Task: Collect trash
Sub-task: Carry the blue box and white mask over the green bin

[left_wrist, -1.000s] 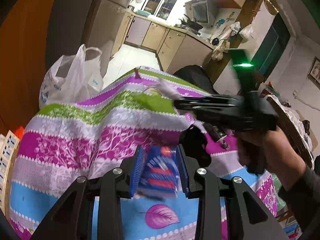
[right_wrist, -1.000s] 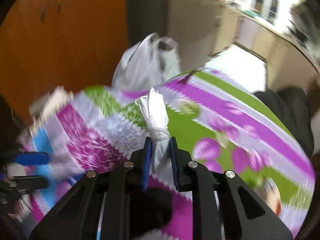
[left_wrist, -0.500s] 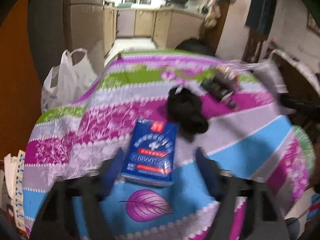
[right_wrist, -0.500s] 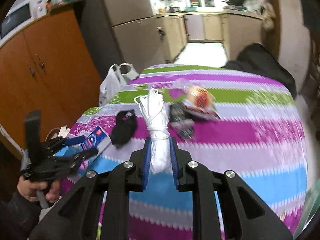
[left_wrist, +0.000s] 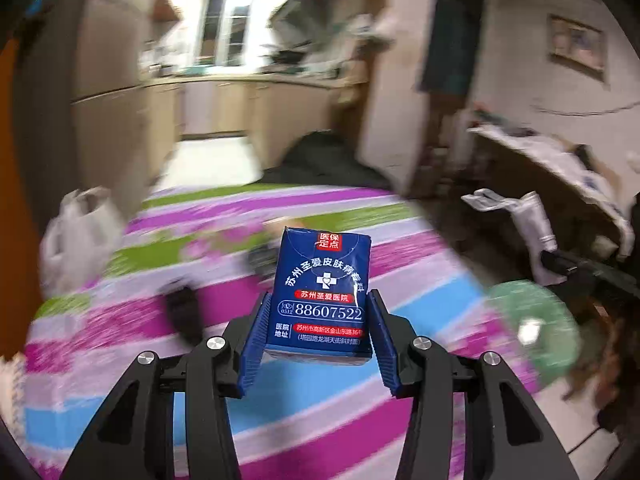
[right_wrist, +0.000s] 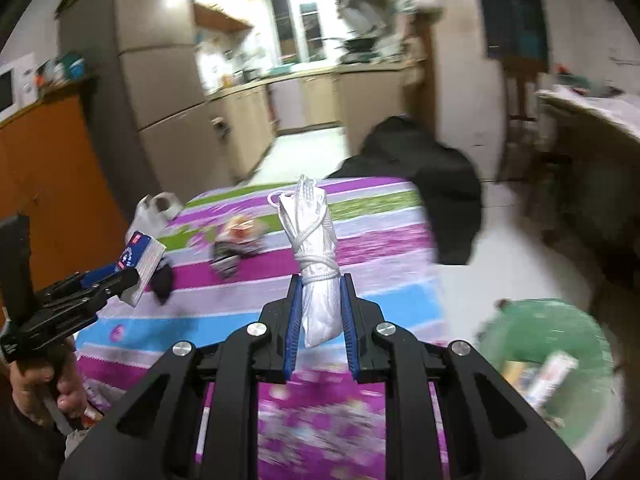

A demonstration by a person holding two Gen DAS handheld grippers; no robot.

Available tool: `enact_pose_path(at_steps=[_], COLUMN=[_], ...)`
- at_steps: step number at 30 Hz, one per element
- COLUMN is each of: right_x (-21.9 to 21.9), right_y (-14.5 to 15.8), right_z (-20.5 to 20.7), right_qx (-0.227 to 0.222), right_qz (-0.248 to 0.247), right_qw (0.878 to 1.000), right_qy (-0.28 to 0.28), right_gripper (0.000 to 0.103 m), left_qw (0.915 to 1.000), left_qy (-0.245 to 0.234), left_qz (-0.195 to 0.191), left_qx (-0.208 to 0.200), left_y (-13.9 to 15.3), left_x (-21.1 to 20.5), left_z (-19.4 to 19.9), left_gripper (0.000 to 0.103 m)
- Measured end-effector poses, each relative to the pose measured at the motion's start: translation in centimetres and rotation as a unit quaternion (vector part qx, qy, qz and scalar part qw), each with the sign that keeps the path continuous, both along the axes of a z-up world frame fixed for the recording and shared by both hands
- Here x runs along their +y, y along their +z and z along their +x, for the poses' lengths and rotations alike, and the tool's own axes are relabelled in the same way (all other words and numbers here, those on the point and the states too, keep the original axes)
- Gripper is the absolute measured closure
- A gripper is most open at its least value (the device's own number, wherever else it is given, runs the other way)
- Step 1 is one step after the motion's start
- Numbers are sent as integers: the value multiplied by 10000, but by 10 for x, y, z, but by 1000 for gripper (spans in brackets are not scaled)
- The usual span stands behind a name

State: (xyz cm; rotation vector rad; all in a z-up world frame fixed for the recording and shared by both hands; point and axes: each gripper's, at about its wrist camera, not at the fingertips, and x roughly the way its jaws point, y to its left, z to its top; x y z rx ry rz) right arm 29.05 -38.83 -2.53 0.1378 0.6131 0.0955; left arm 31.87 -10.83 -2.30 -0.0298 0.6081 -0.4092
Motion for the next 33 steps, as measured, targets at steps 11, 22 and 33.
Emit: enact_pose_path(at_steps=[11, 22, 33], right_x=[-163, -246, -257], right_y=[14, -40, -54], right_z=[-59, -60, -59], right_qx=[434, 1444, 1574], right_qz=[24, 310, 375], right_qw=[9870, 9668, 9650], right_qy=[-1550, -2086, -2062], right_gripper=[85, 85, 85], left_qw=[9824, 9690, 9661], left_qy=[-1841, -2380, -2404], left_qz=[-304, 200, 501], left_qx=[-6, 632, 798], left_y=[37, -17, -59], left_x=[-238, -389, -418], left_z=[-9, -4, 8], left_gripper=[54, 54, 54])
